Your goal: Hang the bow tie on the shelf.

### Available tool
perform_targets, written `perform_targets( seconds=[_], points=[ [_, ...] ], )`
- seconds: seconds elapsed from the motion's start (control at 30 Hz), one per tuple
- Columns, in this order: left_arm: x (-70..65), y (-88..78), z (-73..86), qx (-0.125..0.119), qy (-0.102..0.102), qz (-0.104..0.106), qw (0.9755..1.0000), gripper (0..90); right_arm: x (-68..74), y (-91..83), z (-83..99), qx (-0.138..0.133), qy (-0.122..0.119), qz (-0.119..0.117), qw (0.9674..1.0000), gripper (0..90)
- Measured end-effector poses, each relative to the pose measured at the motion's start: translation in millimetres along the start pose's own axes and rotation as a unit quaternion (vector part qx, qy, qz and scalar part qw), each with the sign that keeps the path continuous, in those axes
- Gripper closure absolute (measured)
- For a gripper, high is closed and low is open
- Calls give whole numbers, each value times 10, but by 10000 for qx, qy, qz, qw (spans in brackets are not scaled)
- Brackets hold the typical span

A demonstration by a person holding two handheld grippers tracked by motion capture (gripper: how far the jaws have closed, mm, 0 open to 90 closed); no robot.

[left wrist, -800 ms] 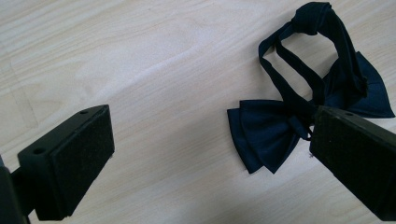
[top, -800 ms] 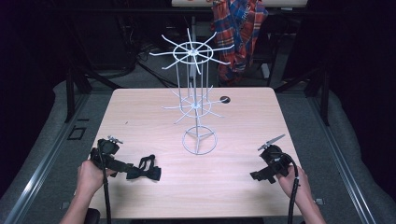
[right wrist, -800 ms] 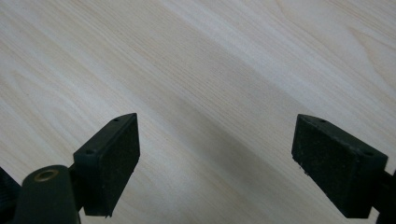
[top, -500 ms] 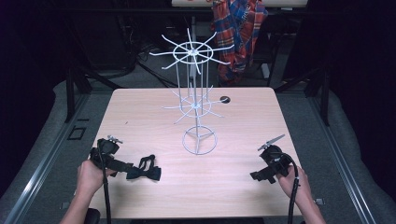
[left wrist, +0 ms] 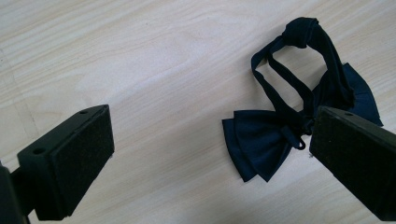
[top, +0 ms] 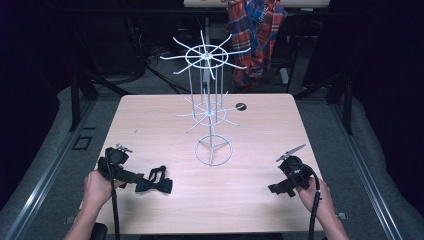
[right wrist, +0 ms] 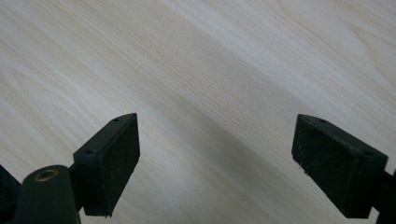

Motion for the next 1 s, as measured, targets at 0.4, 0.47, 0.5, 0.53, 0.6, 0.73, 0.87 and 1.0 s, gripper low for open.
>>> perform_targets(
  seconds=[0.4,0.47,0.5,0.53,0.6,0.73,0.87,1.0],
  points=[
    [-26,10,-32,-18,29,29,10000,5,13,8,2,-55,60,-8,10000,150],
    [-25,13,-36,-9,64,11,10000,5,16,13,2,-85,95,-7,9999,150],
    [-34,20,-42,-37,41,20,10000,5,4,6,9,-12,48,9,10000,150],
    [-34,20,-42,-37,41,20,10000,5,13,8,6,-44,95,-18,9999,150],
    [-42,21,-48,-16,49,26,10000,5,15,7,5,-60,90,-17,9999,150],
    [-61,36,-70,-18,95,14,10000,5,6,4,9,-15,42,9,10000,150],
    [-84,49,-91,7,114,32,9999,6,15,6,5,-53,88,-12,9999,150],
    [-126,74,-129,12,154,55,9999,20,12,5,8,-46,79,-21,10000,150]
  ],
)
Point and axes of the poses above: each handheld gripper's, and its own axes: y roughly forward along the jaws, z roughly out of its underside, x roughly to its left, the point moved 6 cm from there along y, roughly forward along the jaws, and after that the axes turned 1 degree about z, right-handed, at the moved point
